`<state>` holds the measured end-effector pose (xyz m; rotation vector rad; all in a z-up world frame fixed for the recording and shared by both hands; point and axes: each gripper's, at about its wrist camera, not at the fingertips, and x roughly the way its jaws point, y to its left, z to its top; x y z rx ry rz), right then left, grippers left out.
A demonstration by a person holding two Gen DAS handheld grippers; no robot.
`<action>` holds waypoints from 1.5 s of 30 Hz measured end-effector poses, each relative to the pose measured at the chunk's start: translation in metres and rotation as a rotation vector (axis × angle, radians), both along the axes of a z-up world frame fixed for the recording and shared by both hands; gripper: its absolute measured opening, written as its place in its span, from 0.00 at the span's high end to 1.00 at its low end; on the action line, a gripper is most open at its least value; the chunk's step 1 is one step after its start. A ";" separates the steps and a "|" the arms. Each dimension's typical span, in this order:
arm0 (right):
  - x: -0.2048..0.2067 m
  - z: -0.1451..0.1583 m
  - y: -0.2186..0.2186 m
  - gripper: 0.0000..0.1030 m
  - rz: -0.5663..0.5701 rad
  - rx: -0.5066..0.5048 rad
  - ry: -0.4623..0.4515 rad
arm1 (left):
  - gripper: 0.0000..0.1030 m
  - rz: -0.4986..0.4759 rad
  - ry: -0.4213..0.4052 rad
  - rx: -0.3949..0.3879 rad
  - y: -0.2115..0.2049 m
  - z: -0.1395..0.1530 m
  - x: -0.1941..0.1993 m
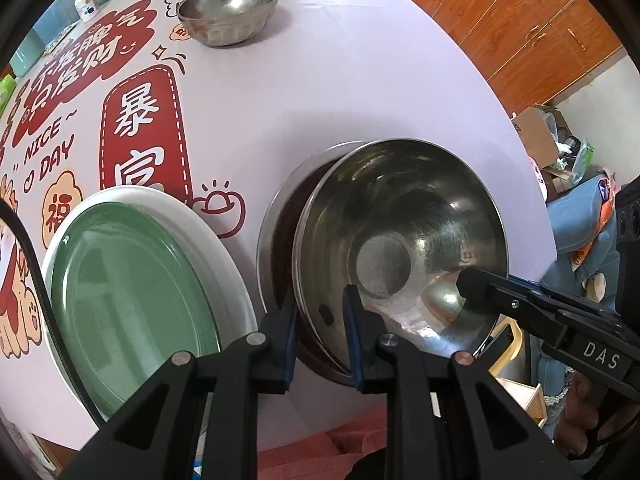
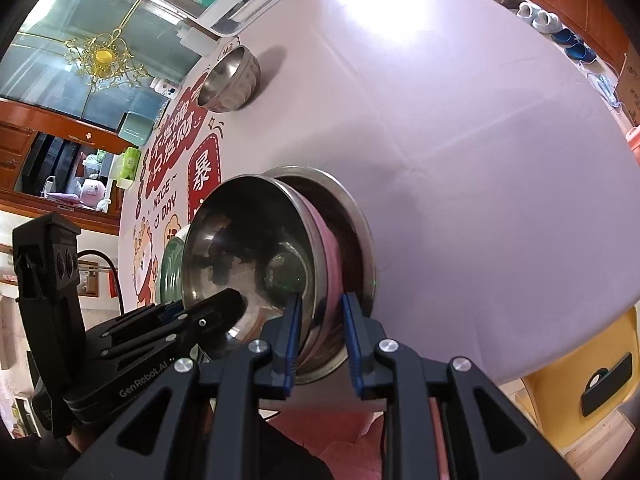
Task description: Organize plates and bowls
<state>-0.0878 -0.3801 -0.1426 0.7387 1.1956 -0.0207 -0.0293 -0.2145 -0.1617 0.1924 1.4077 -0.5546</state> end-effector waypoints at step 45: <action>-0.032 0.062 0.014 0.37 0.019 -0.145 -0.166 | 0.34 0.142 -0.218 -0.098 0.061 0.083 -0.002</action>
